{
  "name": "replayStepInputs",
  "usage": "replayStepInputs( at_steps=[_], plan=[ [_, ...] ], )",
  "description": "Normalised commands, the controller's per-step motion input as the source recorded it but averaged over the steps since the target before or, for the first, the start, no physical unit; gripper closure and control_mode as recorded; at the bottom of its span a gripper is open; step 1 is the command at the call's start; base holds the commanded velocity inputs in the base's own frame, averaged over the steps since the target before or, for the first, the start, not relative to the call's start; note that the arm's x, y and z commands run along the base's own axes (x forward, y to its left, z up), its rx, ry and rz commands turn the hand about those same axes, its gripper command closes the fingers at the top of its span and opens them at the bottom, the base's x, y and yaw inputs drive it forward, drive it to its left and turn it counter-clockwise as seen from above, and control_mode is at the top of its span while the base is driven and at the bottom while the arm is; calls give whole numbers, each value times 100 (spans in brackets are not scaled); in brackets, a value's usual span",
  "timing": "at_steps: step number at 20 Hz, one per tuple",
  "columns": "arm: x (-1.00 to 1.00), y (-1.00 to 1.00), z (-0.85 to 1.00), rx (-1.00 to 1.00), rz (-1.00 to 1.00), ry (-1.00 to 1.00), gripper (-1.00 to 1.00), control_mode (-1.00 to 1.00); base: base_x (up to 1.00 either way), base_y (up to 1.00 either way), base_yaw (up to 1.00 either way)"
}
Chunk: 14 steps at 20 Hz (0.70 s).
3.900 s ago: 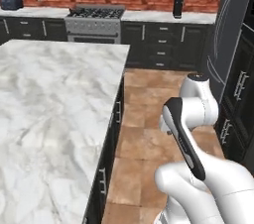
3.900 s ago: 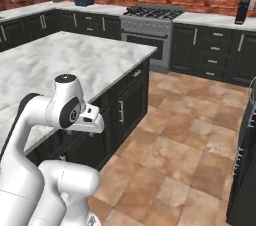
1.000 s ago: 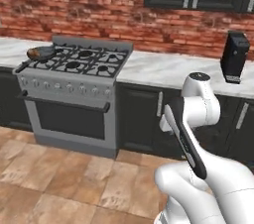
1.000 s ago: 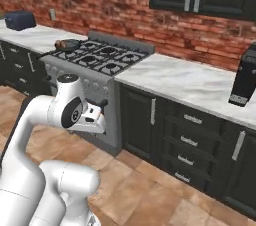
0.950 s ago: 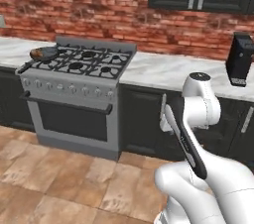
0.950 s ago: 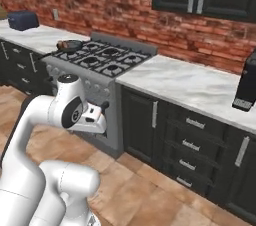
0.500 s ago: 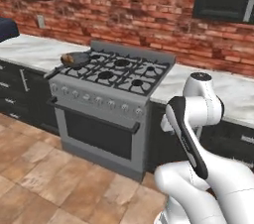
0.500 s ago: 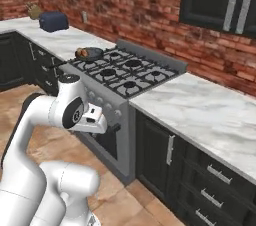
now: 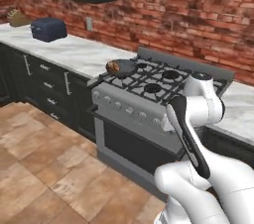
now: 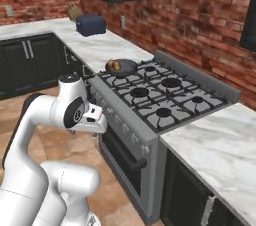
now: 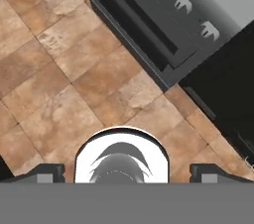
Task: Take the chicken drumsticks from the pan and place one on each plate on the dining counter.
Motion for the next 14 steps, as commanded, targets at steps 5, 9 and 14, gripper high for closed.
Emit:
replayStepInputs(
  at_steps=[5,9,14],
  plan=[
    [0,0,0,0,0,0,-100,100,100,67,9],
    [0,0,0,0,0,0,-100,100,99,58,-26],
    [0,0,0,0,0,0,-100,100,80,59,-43]
  ],
)
